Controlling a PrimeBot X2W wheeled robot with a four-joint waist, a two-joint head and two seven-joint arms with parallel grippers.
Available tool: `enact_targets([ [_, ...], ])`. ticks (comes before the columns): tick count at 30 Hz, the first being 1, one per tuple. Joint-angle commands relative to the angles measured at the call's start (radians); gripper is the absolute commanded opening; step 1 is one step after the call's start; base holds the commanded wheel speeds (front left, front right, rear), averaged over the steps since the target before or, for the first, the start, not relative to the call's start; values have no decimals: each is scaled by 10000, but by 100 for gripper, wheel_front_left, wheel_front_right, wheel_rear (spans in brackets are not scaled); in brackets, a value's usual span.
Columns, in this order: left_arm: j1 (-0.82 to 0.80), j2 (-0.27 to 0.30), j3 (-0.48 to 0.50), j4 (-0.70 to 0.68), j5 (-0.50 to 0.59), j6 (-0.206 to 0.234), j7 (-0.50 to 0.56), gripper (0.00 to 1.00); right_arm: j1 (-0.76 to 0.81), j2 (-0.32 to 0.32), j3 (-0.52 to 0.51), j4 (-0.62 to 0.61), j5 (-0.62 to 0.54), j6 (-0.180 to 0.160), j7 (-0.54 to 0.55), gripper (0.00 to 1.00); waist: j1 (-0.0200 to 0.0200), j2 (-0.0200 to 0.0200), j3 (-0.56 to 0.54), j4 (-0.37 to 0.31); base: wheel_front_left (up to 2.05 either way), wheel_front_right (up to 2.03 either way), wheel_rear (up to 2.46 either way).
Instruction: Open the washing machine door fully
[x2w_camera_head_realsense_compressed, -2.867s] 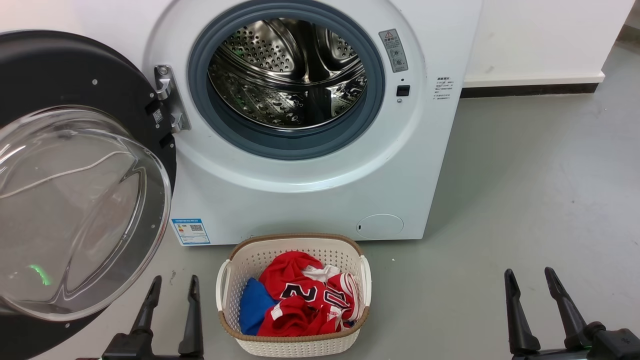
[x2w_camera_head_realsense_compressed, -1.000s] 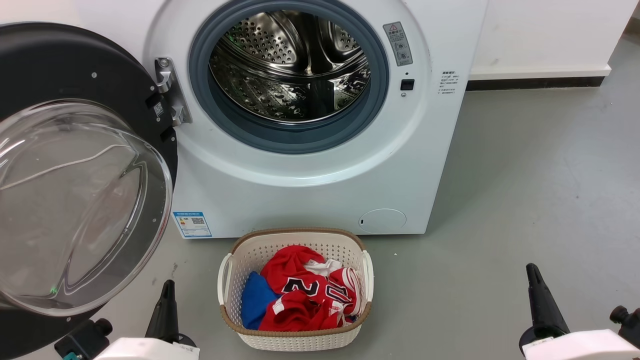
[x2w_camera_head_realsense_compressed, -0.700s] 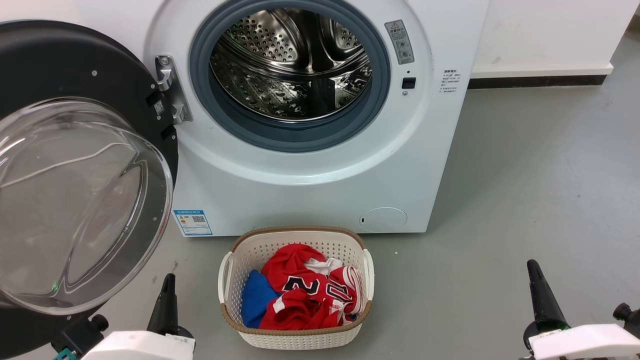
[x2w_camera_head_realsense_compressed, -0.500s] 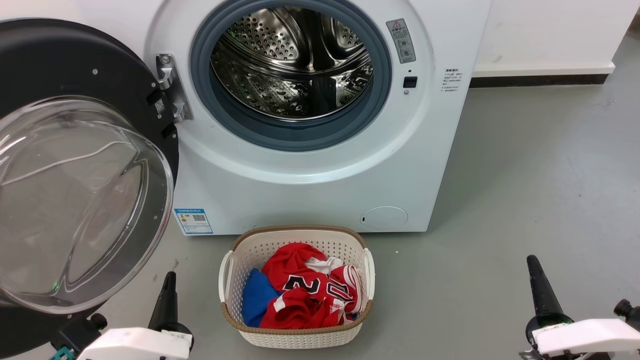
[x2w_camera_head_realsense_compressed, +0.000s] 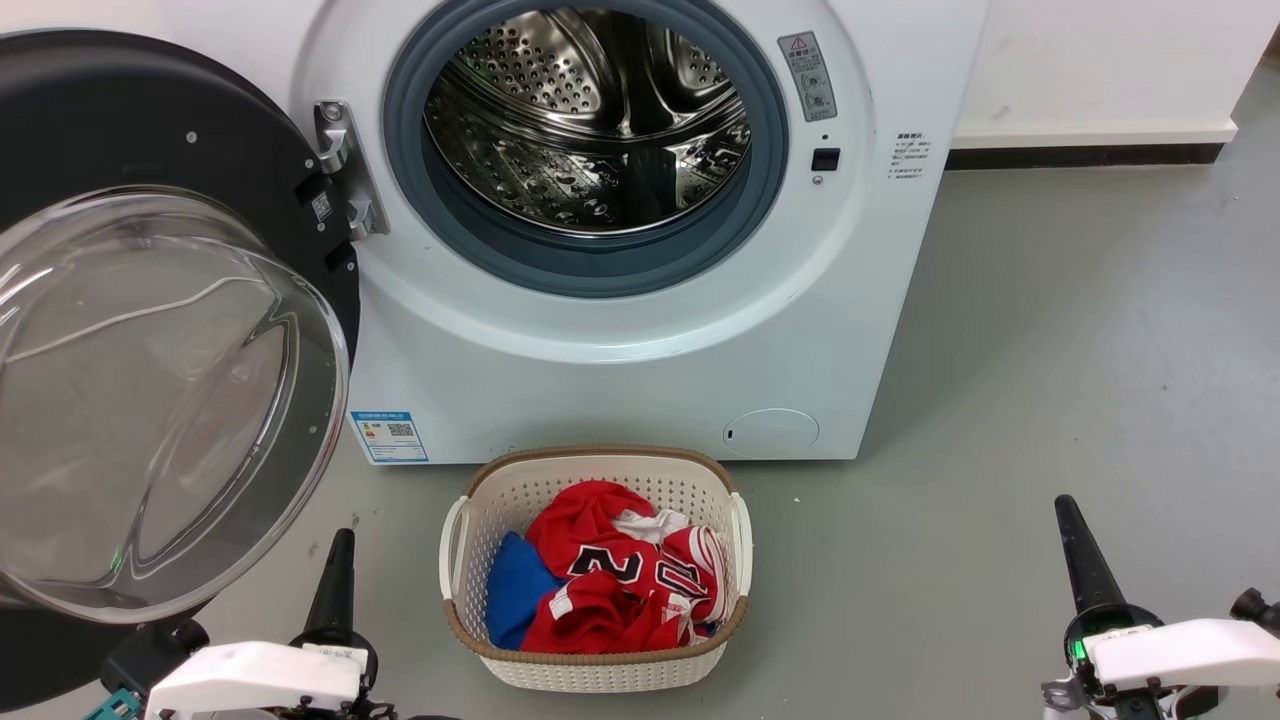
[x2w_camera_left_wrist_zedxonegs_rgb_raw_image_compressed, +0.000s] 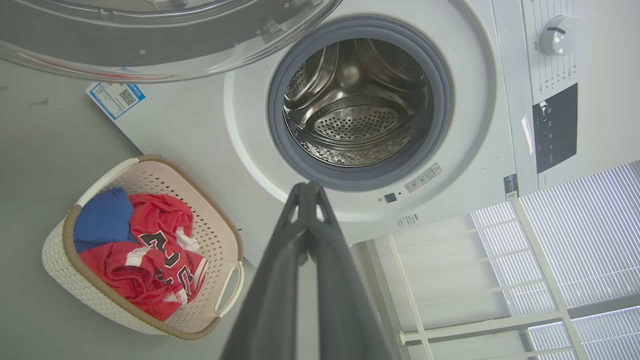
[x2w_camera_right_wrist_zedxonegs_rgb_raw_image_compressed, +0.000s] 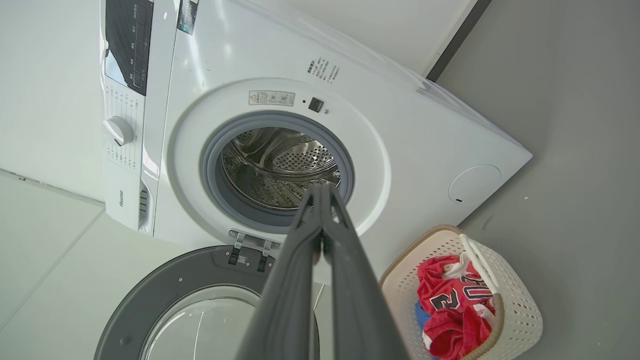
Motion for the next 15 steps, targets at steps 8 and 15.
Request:
enact_targets([
  [8, -391, 13, 77, 50, -977, -113, 244, 0, -370, -54, -96, 101, 926, 1, 256, 0, -1, 0, 46, 28, 0, 0, 0],
  [15, -510, 14, 111, 122, -1649, -164, 418, 0, -521, -44, -154, 214, 1551, 1, 426, 0, -1, 0, 83, 52, 0, 0, 0],
])
